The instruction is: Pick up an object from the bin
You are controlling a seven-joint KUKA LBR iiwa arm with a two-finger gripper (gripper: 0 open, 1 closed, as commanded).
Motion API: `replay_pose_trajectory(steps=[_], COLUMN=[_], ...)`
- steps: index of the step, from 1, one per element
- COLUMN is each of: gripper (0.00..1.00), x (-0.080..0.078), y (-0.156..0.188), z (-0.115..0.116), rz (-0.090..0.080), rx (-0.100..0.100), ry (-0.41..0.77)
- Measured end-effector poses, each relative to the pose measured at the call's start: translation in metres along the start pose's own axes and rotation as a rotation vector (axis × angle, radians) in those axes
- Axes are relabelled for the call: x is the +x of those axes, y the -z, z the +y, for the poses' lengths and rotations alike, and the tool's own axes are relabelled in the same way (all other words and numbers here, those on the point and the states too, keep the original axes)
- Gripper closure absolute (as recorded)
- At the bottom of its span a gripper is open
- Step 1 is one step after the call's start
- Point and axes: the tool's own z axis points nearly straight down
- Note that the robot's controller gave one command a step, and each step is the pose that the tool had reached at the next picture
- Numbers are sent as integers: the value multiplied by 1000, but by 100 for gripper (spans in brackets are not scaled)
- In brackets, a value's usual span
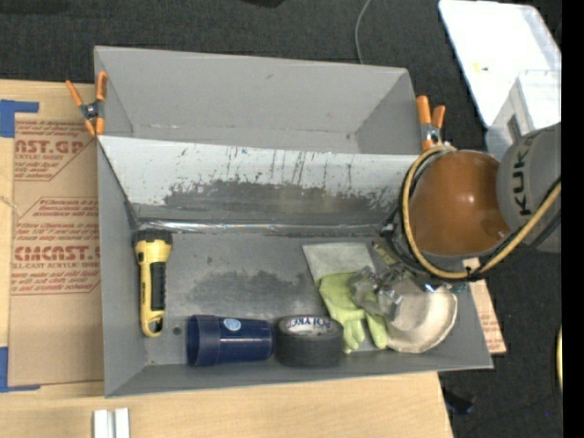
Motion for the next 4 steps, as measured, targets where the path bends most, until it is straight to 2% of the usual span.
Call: replay_pose_trajectory(steps=[1, 2, 3, 4], gripper=[100, 100, 100, 0], x=[3, -8, -7, -8], y=[-8, -8, -7, -9], z=[-2, 16, 29, 40], rz=[-2, -3, -8, -5], rx=[0, 5, 8, 5], ry=[32, 151, 204, -11])
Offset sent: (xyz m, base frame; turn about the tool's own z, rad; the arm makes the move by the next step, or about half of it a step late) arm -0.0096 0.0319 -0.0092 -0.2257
